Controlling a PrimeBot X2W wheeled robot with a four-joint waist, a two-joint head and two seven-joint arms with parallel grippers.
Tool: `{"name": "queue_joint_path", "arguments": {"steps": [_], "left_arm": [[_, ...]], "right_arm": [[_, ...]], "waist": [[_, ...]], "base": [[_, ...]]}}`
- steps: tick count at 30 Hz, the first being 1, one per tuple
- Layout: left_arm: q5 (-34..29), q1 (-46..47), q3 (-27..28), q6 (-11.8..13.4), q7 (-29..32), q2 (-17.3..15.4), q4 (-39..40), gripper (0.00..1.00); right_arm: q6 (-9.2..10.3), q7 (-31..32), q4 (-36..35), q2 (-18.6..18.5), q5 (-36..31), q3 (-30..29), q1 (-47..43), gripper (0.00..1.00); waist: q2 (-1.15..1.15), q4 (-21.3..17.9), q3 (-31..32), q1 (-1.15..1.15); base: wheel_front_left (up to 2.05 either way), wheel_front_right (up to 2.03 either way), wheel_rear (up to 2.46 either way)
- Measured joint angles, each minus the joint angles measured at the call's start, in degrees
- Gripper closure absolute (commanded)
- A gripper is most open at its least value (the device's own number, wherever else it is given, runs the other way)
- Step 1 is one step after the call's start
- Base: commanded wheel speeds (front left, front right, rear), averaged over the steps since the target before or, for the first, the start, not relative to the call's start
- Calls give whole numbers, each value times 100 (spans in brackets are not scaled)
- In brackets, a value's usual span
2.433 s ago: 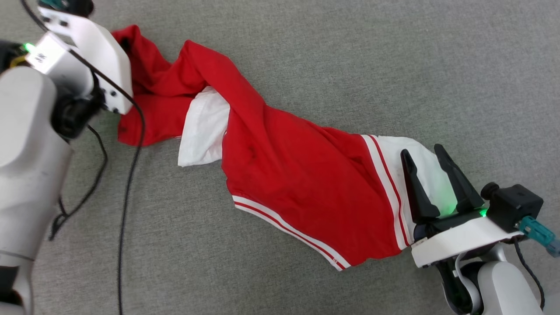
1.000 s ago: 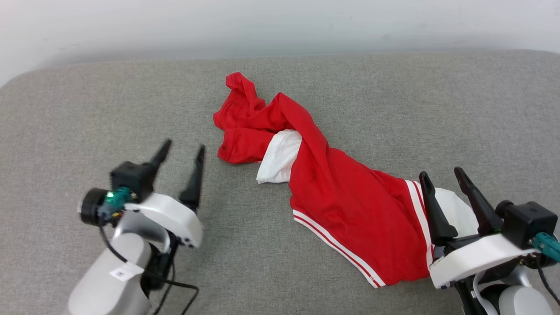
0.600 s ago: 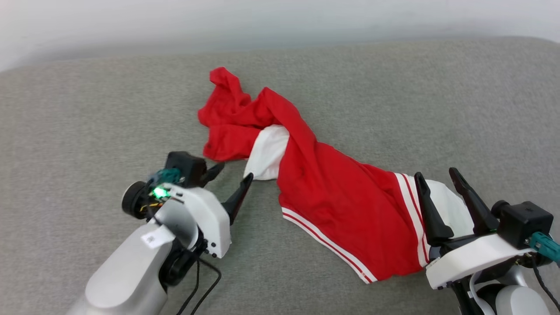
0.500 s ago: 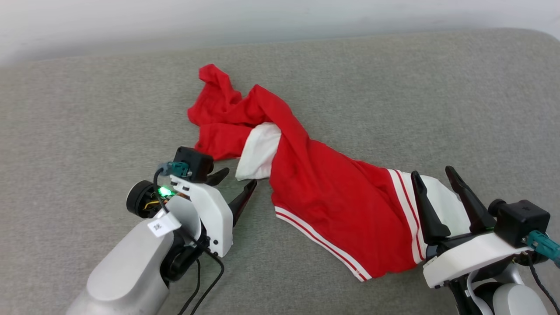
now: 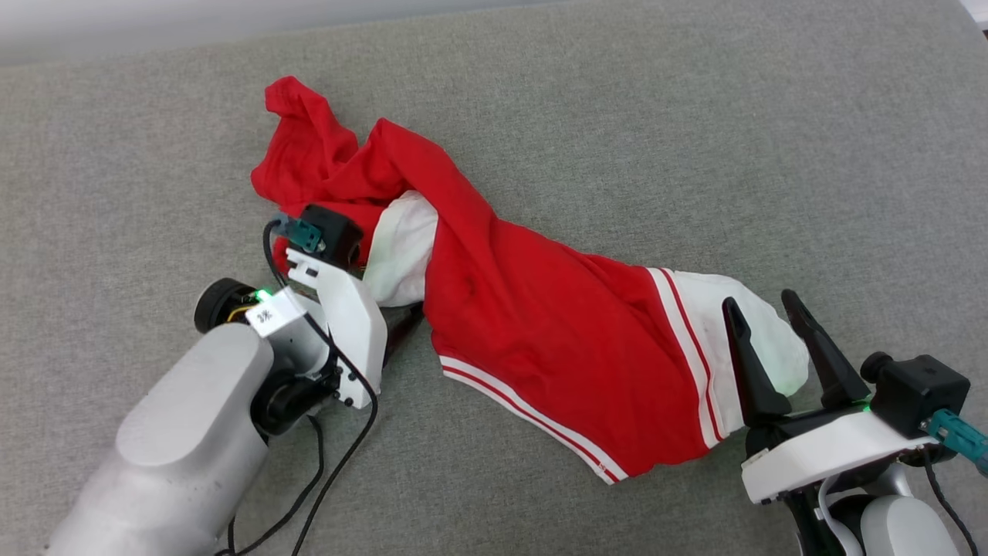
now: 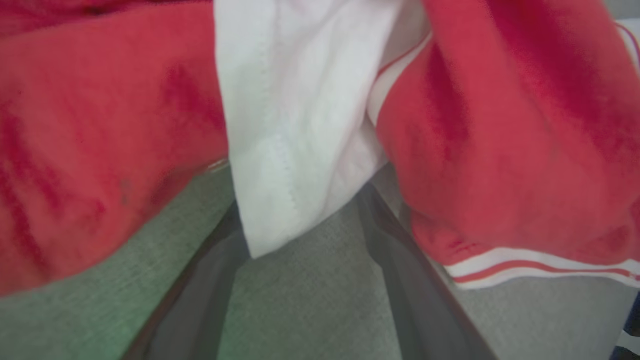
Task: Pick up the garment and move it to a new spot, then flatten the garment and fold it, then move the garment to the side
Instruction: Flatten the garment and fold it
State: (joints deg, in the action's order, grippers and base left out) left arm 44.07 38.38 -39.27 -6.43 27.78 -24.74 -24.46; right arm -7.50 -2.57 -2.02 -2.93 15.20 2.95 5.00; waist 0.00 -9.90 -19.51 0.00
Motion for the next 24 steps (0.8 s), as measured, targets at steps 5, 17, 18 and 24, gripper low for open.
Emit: {"name": "queue_joint_path", "arguments": {"steps": [5,17,18,24], "left_arm": [[190,166,-110,-38,472,-70,32,100],[-45,-197,-36,257,-214,-358,932,100],[-48,-310,3,338,-267,-421,1088,100],[80,-1308,278,959,-390,-933,2105,100]], "right_arm": [[0,-71,115,1,34,21,73,0],[0,-35,227,1,1,-156,93,0],[0,-4,227,1,-3,-181,75,0],[0,162,199,2,-62,-297,-55,0]], "waist": [[0,5,-66,0],[0,304,199,-1],[0,344,238,-1],[0,721,612,0]], "base": [[0,0,0],[0,0,0],[0,0,0],[0,0,0]]}}
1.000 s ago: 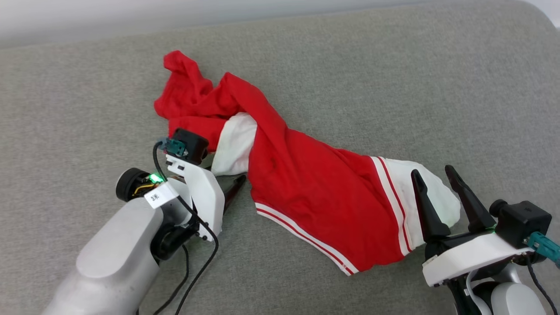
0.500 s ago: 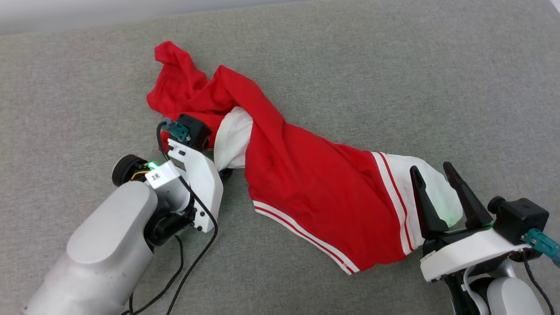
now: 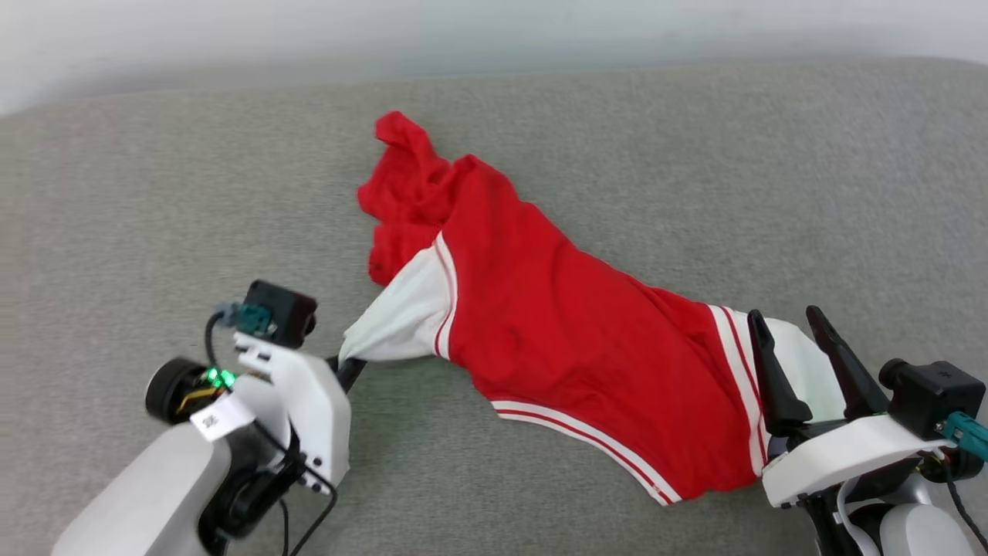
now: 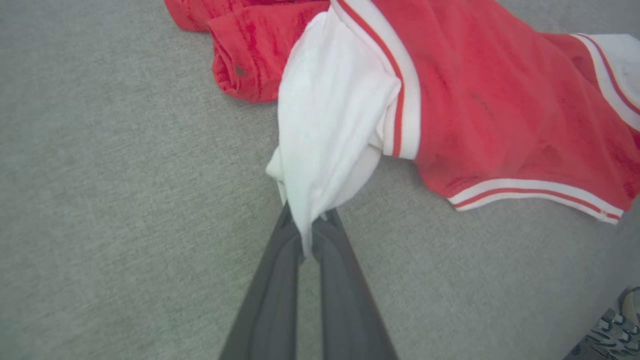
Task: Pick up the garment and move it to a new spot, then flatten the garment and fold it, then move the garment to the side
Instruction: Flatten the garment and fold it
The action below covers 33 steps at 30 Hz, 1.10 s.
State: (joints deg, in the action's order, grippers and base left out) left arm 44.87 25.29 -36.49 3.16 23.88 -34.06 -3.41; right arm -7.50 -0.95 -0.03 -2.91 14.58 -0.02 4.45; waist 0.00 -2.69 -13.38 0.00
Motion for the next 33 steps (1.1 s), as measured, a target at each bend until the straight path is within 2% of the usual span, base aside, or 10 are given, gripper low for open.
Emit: {"name": "queue_joint_path", "arguments": {"steps": [7,12,16,20,21,22,23,24,33], "left_arm": [[347,-1011,369,637,-104,-369,528,100],[691,-1787,587,942,-254,-483,542,100],[987,-2338,692,1047,-401,-428,364,100],[1121,-2581,661,991,-560,-237,135,100],[1091,-2586,664,985,-677,-169,90,93],[1079,-2577,660,956,-743,-116,16,66],[1073,-2574,639,938,-780,-77,-58,51],[1021,-2561,637,938,-890,-23,-110,0],[456,-2298,902,1023,-2104,90,-193,0]], "right_arm": [[0,147,-131,0,-70,-110,-133,0],[0,243,-222,0,-105,-178,-271,0],[0,309,-282,0,-105,-172,-362,0],[0,361,-333,0,-109,-168,-424,0],[0,388,-344,0,-115,-171,-463,0],[0,401,-350,1,-115,-177,-491,0],[0,411,-361,0,-116,-189,-516,0],[0,438,-377,0,-118,-196,-542,0],[0,577,-510,0,-172,-225,-717,0]], "waist": [[0,359,300,0],[0,535,473,0],[0,581,596,0],[0,565,668,0],[0,563,690,0],[0,564,717,0],[0,567,746,0],[0,572,777,0],[0,587,1103,1]], "base": [[0,0,0],[0,0,0],[0,0,0],[0,0,0],[0,0,0],[0,0,0],[0,0,0],[0,0,0],[0,0,0]]}}
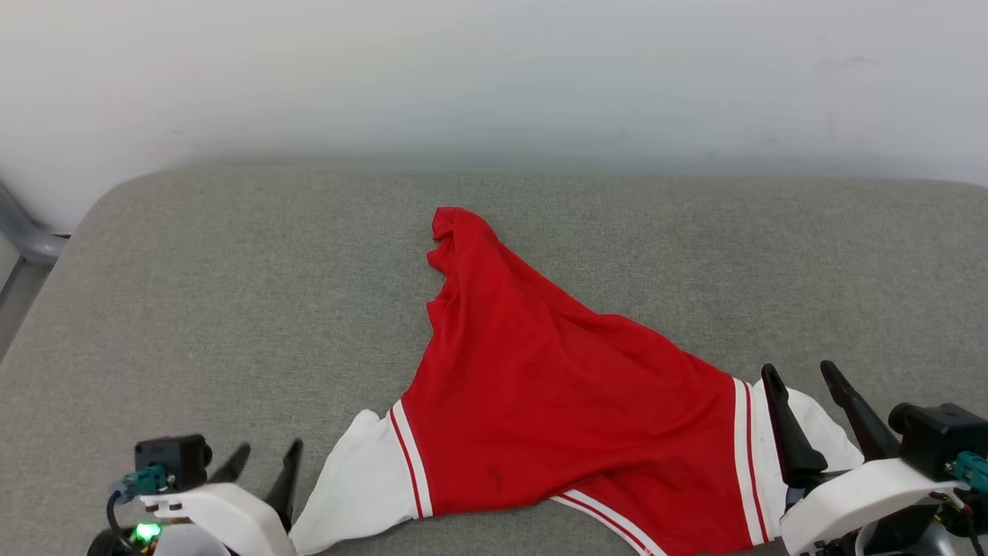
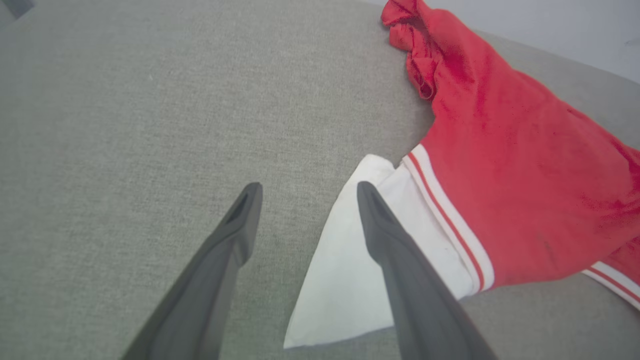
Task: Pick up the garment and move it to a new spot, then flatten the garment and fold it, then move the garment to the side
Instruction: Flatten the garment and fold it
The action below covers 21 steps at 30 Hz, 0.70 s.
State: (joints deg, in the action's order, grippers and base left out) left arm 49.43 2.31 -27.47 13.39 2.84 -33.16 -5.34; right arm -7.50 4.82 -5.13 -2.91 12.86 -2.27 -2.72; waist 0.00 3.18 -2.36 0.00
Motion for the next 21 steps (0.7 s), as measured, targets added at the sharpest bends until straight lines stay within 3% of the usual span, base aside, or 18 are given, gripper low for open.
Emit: {"name": "queue_joint_path", "arguments": {"steps": [7,11,21], "left_arm": [[-566,261,145,22,-1255,198,203,0],[-889,439,186,-12,-1636,328,313,0],[-1267,634,389,-78,-1772,601,609,0]], "right_arm": [[0,86,-68,0,-47,-141,-69,0],[0,244,-76,0,-167,-405,-78,0],[0,2346,586,1,-311,-1540,-57,0]], "waist": [[0,-31,62,0],[0,-44,-13,0],[0,-10,-343,0]], "base": [[0,0,0],[0,0,0],[0,0,0]]}}
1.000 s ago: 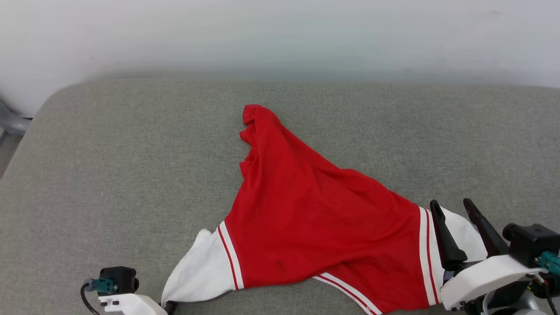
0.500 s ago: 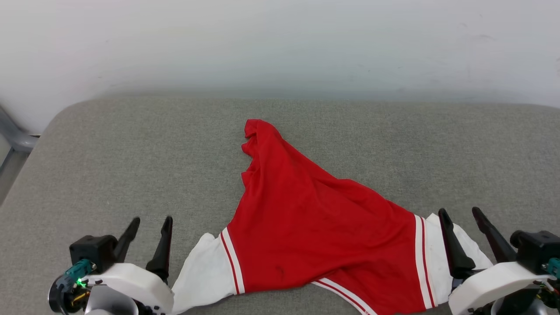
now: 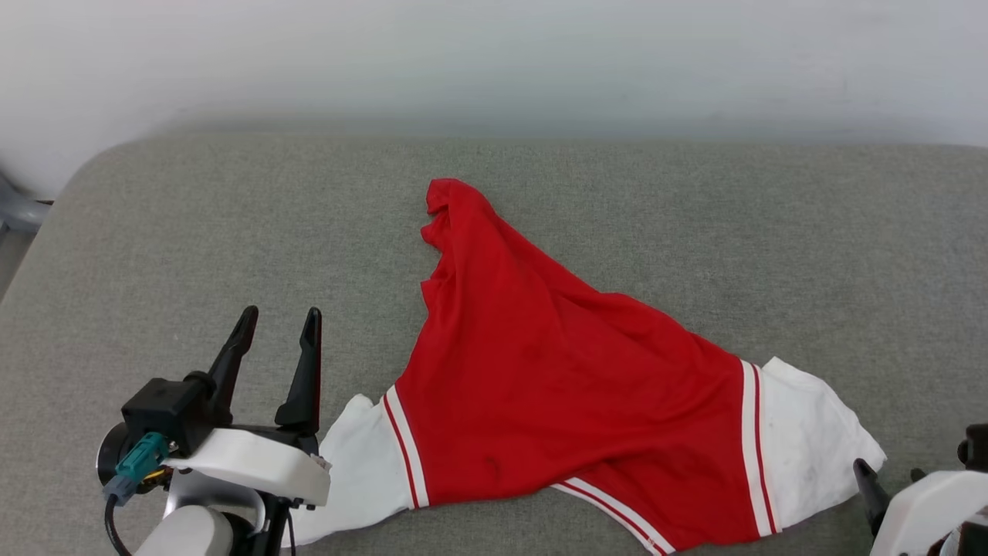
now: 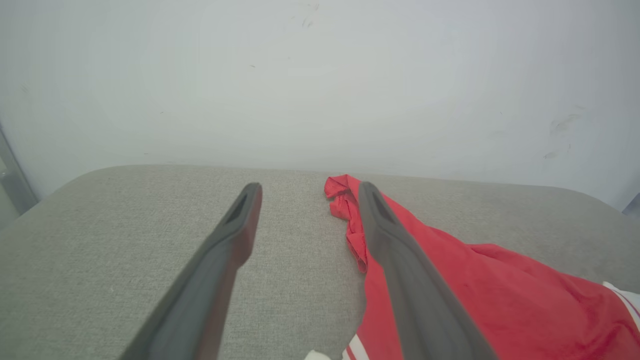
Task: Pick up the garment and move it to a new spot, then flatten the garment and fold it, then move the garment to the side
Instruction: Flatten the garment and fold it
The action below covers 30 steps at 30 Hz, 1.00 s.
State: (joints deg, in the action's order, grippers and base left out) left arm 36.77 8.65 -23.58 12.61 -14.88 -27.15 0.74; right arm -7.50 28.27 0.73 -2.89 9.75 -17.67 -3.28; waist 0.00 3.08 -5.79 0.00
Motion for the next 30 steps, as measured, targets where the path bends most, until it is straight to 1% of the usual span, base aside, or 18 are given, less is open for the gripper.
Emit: {"name": "queue_joint_path", "arguments": {"steps": [5,8,13,14,15,16,18,20,22,25,30], "left_arm": [[-114,93,121,-68,-2,53,141,0],[-171,159,174,-141,-5,97,169,0],[-226,230,234,-260,-11,204,121,0],[-229,230,256,-281,-11,224,98,0],[-227,230,278,-290,-11,231,62,0],[-226,228,294,-305,-11,238,31,0],[-212,224,324,-341,-11,243,-44,0],[-82,179,337,-378,51,249,-138,0],[127,102,360,-448,258,225,-225,0],[433,24,371,-546,764,62,-247,0],[1000,-176,347,-565,2065,-385,-136,0]], "right_arm": [[0,744,165,-29,-126,-44,455,0],[0,1105,402,-102,-146,-16,713,0],[0,1846,713,-164,-63,-11,893,0],[0,1993,725,-178,-10,-30,913,11],[2,2128,728,-185,49,-46,928,64],[4,2191,713,-192,93,-47,928,100],[10,2215,665,-180,176,-38,915,100],[7,2107,595,-122,207,-7,880,100],[0,1973,510,-80,198,20,866,100],[0,1853,353,-62,133,119,780,100],[0,1797,87,-26,136,330,622,100]], "waist": [[0,50,-266,0],[0,93,-452,-1],[0,199,-688,-1],[0,220,-715,-1],[0,235,-735,-1],[1,246,-745,-1],[1,240,-734,-1],[0,220,-690,-1],[0,192,-623,-1],[0,141,-490,-1],[0,36,-259,-1]], "base": [[0,0,0],[0,0,0],[0,0,0],[0,0,0],[0,0,0],[0,0,0],[0,0,0],[0,0,0],[0,0,0],[0,0,0],[0,0,0]]}}
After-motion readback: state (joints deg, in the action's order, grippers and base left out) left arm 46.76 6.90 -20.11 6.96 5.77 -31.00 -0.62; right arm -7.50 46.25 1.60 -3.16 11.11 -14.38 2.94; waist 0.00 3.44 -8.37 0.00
